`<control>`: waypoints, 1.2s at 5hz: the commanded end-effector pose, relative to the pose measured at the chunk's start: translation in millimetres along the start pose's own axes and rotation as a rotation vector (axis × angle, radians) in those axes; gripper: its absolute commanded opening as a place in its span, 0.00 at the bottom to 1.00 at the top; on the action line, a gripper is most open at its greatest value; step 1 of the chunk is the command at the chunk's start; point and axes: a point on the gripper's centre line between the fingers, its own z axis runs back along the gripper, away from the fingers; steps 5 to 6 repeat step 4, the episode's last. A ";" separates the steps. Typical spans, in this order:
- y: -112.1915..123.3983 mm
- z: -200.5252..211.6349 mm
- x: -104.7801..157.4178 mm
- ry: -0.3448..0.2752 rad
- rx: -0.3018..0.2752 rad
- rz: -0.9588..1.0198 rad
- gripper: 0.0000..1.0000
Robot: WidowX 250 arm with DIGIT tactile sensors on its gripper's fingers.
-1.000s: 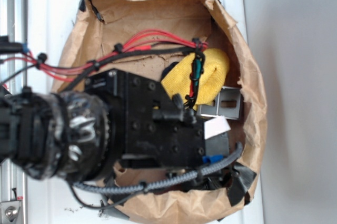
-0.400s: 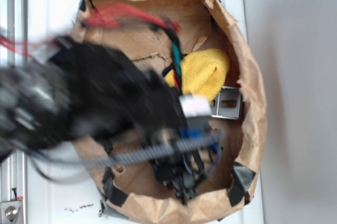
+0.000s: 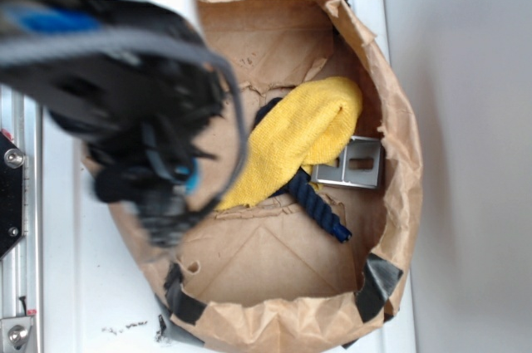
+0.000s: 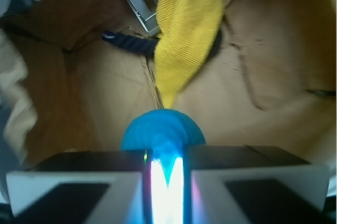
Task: Grab the blue ball.
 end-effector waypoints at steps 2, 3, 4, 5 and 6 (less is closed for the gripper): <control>3.0 29.6 42.5 -0.021 0.122 -0.007 0.00; -3.8 25.5 48.7 -0.058 0.146 -0.020 0.00; -10.1 22.2 43.9 -0.068 0.298 -0.061 0.96; -10.1 22.2 43.9 -0.068 0.298 -0.061 0.96; -10.1 22.2 43.9 -0.068 0.298 -0.061 0.96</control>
